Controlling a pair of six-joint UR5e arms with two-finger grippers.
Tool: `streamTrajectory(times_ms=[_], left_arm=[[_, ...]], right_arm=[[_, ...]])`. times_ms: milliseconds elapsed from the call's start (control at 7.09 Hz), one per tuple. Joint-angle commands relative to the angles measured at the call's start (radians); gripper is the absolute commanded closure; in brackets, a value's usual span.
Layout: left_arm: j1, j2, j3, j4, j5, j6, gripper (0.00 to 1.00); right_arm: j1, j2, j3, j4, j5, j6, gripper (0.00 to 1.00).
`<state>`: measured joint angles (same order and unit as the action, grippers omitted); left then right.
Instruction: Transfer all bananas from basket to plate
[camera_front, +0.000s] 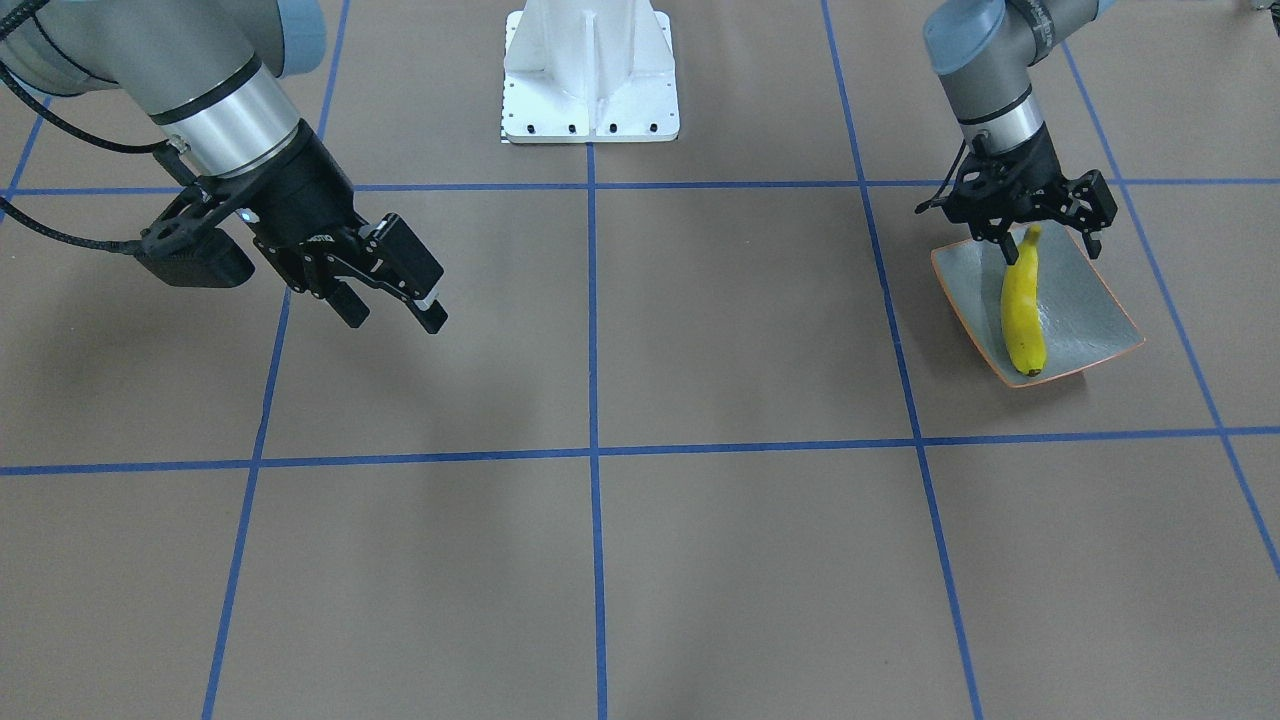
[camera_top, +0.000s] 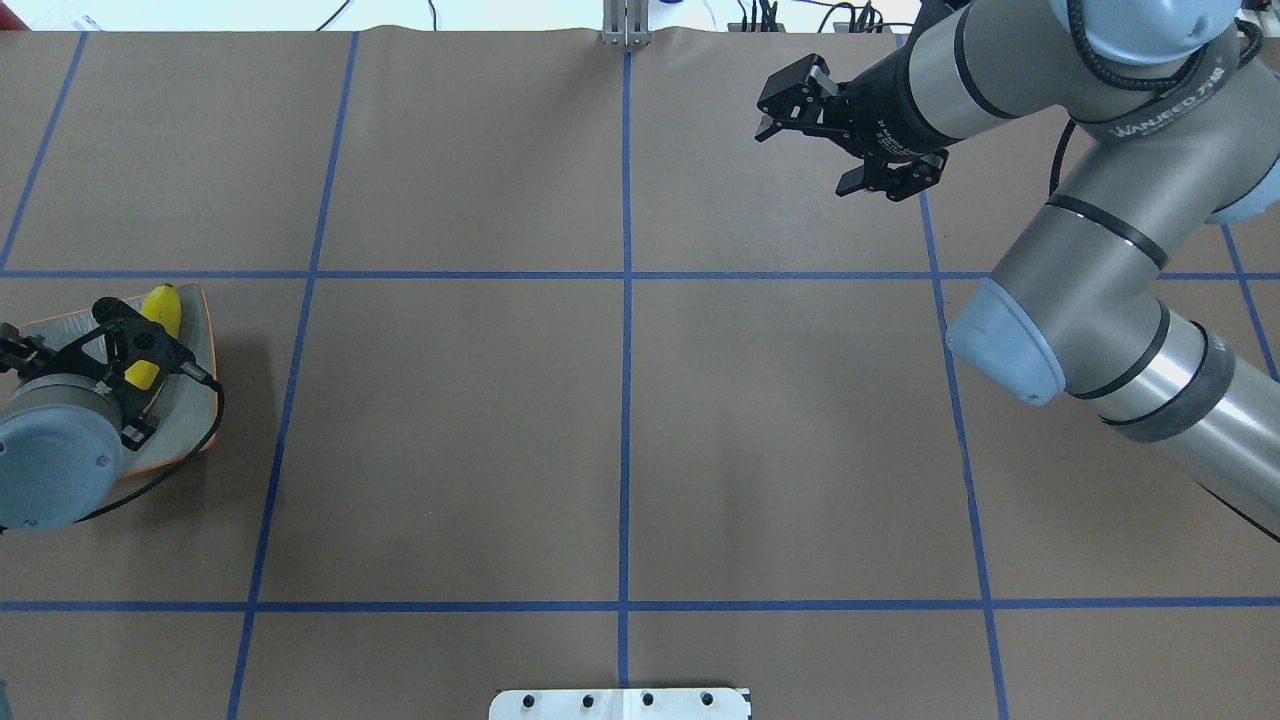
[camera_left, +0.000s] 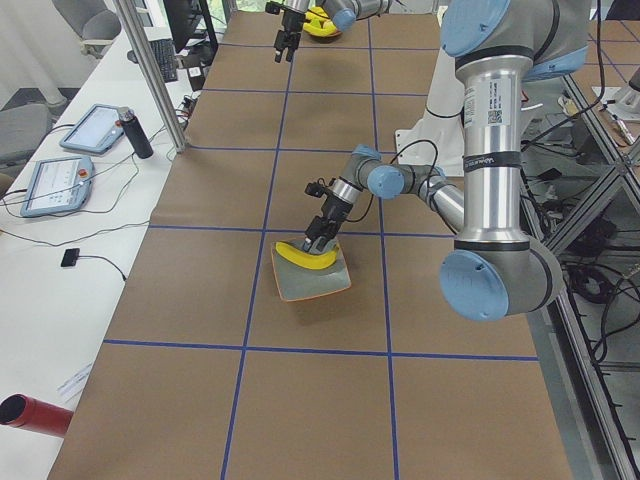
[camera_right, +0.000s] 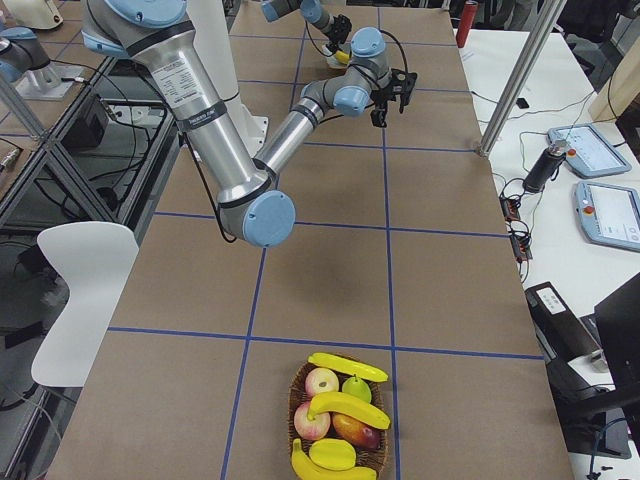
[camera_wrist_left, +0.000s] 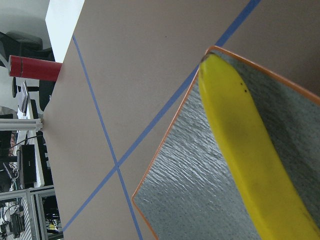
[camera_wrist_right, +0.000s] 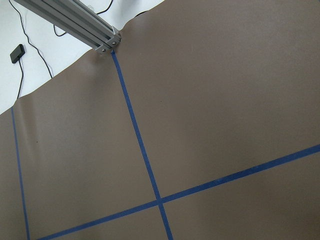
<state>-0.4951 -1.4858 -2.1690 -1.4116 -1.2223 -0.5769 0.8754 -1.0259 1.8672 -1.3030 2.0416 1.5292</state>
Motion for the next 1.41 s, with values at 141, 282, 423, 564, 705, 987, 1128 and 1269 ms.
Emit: streamTrajectory(times_ms=[141,282,423,564,705,987,1128,1269], left_arm=[[-0.165,-0.138,-0.078,0.139,-0.246,0.159,0.00],[-0.227,-0.242,-0.075,0.225,-0.335,0.178,0.00],[-0.271,-0.295,-0.071,0.270,-0.421,0.180,0.00],[-0.292,-0.324,-0.066,0.301,-0.489,0.181,0.00],[-0.292,-0.342,-0.060,0.312,-0.500,0.180,0.00],[-0.292,-0.349,-0.043,0.307,-0.502,0.169,0.00],[-0.290,-0.353,-0.019,0.299,-0.502,0.163,0.00],[-0.290,-0.376,0.004,0.299,-0.502,0.161,0.00]], right_arm=[[0.072,-0.051,0.003,-0.012,0.086,-0.122,0.00],[0.129,-0.093,0.003,-0.019,0.147,-0.236,0.00],[0.186,-0.150,-0.008,-0.021,0.187,-0.362,0.00],[0.227,-0.216,-0.022,-0.021,0.195,-0.506,0.00],[0.269,-0.270,-0.028,-0.063,0.193,-0.667,0.00],[0.348,-0.299,-0.026,-0.250,0.181,-0.936,0.00],[0.381,-0.333,-0.049,-0.269,0.161,-1.037,0.00],[0.433,-0.364,-0.092,-0.269,0.152,-1.180,0.00]])
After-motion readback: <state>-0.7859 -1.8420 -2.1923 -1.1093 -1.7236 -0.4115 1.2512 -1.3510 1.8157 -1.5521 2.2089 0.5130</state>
